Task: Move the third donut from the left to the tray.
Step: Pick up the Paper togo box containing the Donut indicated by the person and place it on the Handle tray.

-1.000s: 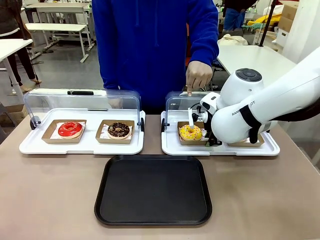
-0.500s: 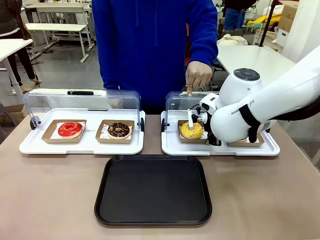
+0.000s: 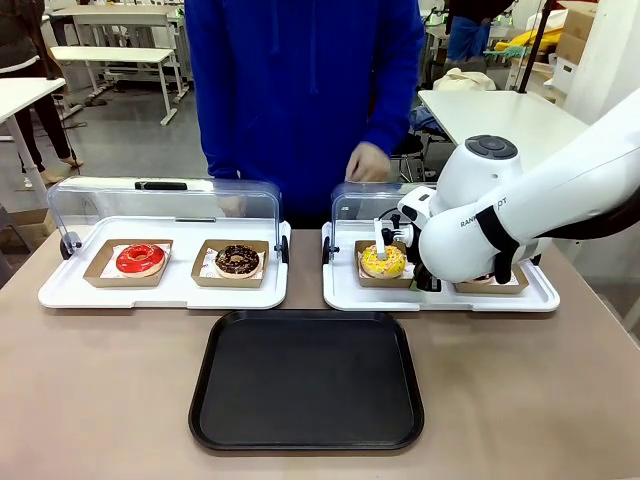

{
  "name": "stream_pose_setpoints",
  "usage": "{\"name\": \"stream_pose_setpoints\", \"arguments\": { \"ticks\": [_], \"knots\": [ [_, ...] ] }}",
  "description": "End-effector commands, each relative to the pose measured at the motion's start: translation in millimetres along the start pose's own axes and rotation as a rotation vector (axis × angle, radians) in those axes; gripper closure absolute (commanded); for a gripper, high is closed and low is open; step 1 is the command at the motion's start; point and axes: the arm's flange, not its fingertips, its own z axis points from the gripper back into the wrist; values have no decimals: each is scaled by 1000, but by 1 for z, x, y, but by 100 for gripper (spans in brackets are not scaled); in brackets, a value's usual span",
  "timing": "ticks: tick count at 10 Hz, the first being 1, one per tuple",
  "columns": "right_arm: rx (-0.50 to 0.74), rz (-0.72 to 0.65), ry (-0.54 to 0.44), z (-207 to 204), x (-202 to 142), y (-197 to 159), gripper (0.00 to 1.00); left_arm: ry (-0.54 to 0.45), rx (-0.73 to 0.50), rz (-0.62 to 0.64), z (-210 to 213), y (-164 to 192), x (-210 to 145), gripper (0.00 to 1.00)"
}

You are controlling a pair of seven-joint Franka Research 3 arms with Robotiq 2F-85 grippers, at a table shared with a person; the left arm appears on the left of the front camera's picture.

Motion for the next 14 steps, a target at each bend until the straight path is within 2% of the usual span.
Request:
{"name": "stream_pose_setpoints", "arguments": {
  "ticks": [1,4,6,8,14],
  "knots": [
    [2,-3,-1,0,0,0,98,4,-7,-11,1,-1,1,0],
    [-69,-33,-63,50,-8,17,98,4,-7,-11,1,-1,1,0],
    [-95,-38,-71,75,-9,27,98,4,-7,-11,1,-1,1,0],
    [-73,-54,-98,95,-8,44,98,4,-7,-11,1,-1,1,0],
    [-82,-55,-110,138,31,147,98,4,-7,-11,1,-1,1,0]
  ]
}}
